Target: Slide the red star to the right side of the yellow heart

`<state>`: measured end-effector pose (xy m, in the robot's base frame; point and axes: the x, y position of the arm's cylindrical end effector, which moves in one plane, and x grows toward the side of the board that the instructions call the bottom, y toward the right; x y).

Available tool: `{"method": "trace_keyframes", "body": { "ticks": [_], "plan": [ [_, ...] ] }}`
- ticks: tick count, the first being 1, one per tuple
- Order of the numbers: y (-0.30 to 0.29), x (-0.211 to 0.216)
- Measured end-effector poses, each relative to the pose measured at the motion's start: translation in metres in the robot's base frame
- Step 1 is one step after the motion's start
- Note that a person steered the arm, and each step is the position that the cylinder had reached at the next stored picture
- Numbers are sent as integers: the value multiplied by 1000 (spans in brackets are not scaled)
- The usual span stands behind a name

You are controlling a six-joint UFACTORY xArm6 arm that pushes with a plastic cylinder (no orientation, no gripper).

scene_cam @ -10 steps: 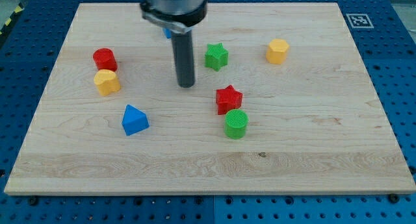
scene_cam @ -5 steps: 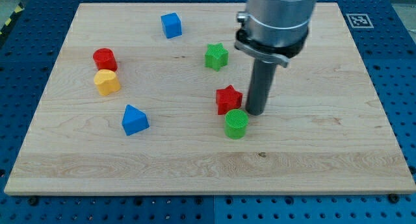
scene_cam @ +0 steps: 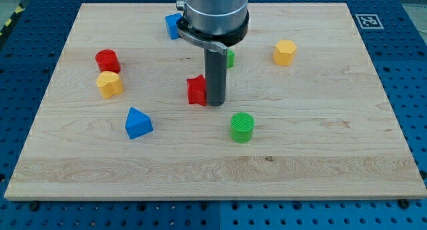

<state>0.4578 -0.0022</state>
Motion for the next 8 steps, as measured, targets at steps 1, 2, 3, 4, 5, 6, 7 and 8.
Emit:
{"method": "trace_keyframes", "body": {
  "ticks": [1,2,3,4,5,6,7,8],
  "plan": [
    [0,-16],
    [-15,-16],
    [-49,-16],
    [-81,-16],
    [-106,-16],
    [-124,-16],
    [-125,-16],
    [-124,-16]
  ]
}}
